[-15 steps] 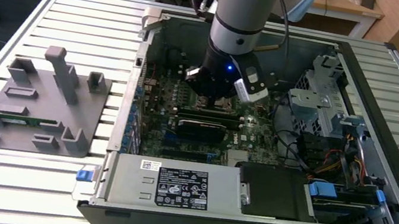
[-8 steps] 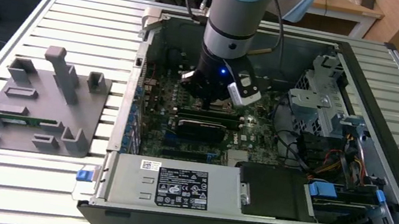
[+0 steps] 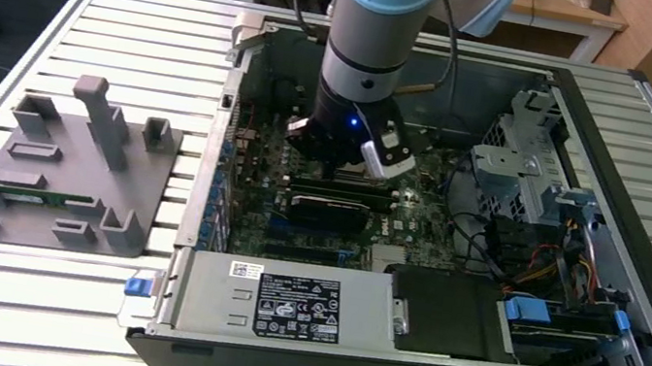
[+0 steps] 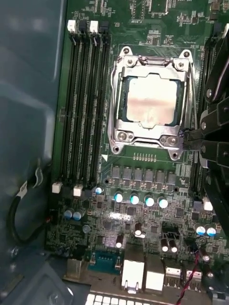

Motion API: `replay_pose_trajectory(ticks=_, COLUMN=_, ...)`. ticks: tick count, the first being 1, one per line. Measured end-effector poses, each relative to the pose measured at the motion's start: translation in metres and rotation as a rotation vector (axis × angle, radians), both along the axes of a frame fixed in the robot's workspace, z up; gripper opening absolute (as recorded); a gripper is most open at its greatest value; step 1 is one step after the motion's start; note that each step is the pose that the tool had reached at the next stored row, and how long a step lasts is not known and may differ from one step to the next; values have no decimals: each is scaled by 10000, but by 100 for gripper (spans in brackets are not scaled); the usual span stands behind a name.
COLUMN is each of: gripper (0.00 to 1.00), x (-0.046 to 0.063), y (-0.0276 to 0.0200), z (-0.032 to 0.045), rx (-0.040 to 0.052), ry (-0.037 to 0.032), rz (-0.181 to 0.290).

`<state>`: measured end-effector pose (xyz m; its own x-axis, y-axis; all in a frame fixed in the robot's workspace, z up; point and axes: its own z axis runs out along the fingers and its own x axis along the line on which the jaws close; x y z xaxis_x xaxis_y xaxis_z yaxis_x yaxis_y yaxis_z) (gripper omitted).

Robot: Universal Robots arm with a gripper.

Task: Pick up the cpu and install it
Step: 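Install the second cpu locking lever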

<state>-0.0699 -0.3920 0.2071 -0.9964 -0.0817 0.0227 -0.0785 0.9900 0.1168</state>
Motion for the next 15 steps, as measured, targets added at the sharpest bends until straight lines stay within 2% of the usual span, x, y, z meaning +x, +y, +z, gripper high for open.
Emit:
replay_pose_trajectory(ticks=1, gripper=11, x=-4, y=-12, z=-1, rx=72, ry=0, rz=0)
replay_pose_trajectory(ticks=2, gripper=11, x=-10, y=-43, z=-4, rx=194, ry=0, rz=0)
replay_pose_trajectory(ticks=3, gripper=11, x=-12, y=-65, z=-5, rx=251, ry=0, rz=-1)
replay_pose_trajectory(ticks=8, gripper=11, x=-17, y=-147, z=-5, rx=435, ry=0, rz=-1)
replay_pose_trajectory(ticks=11, gripper=11, x=-31, y=-176, z=-6, rx=585, ry=-1, rz=-2)
replay_pose_trajectory(ticks=15, gripper=11, x=-70, y=-190, z=-28, rx=757, ry=0, rz=-1)
